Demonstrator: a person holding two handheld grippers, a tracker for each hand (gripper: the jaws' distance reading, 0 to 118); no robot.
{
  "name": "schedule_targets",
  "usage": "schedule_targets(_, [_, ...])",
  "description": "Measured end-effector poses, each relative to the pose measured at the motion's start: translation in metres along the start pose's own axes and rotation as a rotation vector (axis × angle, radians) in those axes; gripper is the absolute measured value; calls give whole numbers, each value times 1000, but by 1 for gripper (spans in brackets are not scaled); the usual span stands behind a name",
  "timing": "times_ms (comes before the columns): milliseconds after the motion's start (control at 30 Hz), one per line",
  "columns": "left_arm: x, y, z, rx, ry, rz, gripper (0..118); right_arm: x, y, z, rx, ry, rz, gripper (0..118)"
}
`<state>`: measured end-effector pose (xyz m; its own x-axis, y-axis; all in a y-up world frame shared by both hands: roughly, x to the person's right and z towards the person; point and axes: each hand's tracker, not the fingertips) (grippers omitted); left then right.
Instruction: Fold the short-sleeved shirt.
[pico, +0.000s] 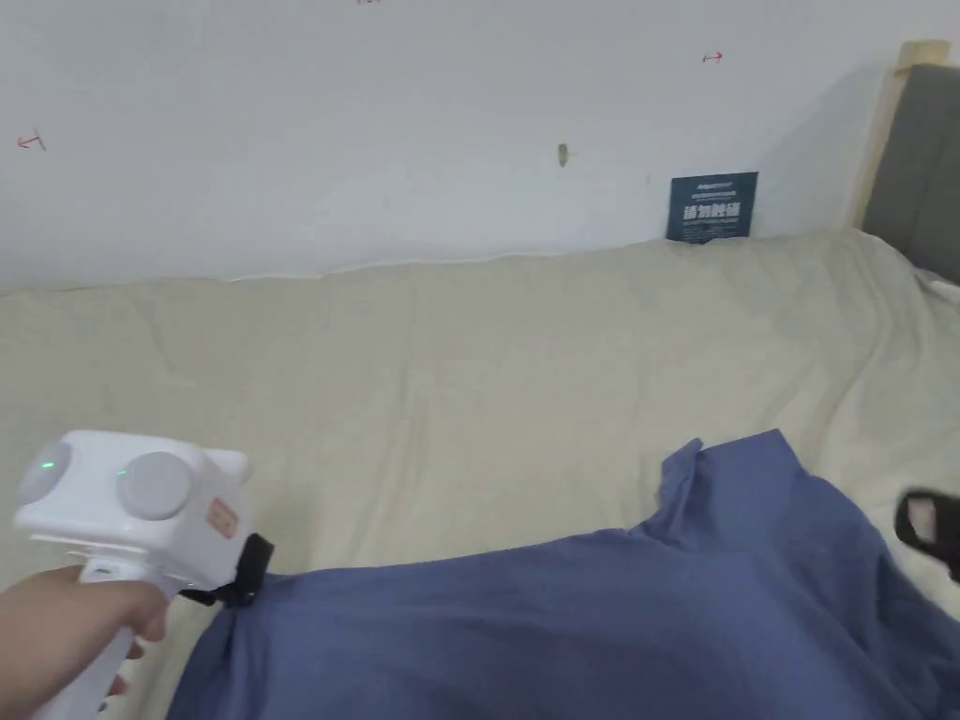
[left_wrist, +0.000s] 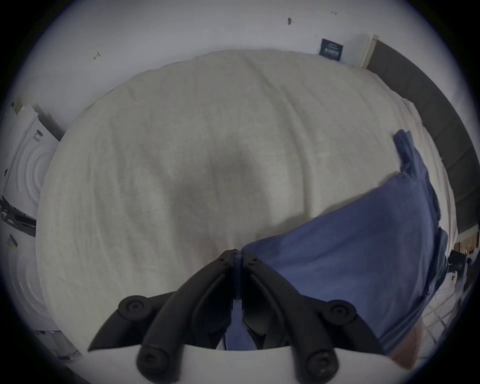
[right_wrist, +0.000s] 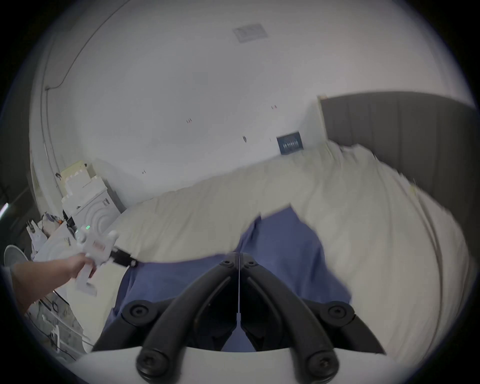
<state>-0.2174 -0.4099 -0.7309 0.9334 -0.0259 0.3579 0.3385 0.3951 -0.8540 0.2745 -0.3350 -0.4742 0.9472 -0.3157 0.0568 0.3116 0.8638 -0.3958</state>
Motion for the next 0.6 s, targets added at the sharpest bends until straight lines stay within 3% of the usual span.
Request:
schedule_targets(33, [-3, -5, 5, 38, -4, -9, 6, 9, 26, -26, -87, 23, -4, 2])
schedule_targets(100, [-8, -14, 6, 45, -30, -19, 6, 21, 65, -81, -306, 44, -100, 2])
schedule_targets(200, [-6, -24, 8, 32, -48, 23, 6, 35, 88, -149, -483, -73, -171, 2])
schedule_targets(367, [-11, -31, 8, 61, -92, 84, 6, 38, 87, -220, -625, -157, -23, 9])
schedule_targets(400, [-13, -30, 7, 64, -108, 100, 6, 41, 82, -232, -685, -175, -29, 26])
schedule_targets(500, [-16, -30, 6, 66, -125, 126, 6, 50, 61, -253, -781, -267, -9, 103])
schedule_targets(600, [-18, -28, 5, 66, -129, 146, 6, 57, 50, -268, -790, -358, 68, 106])
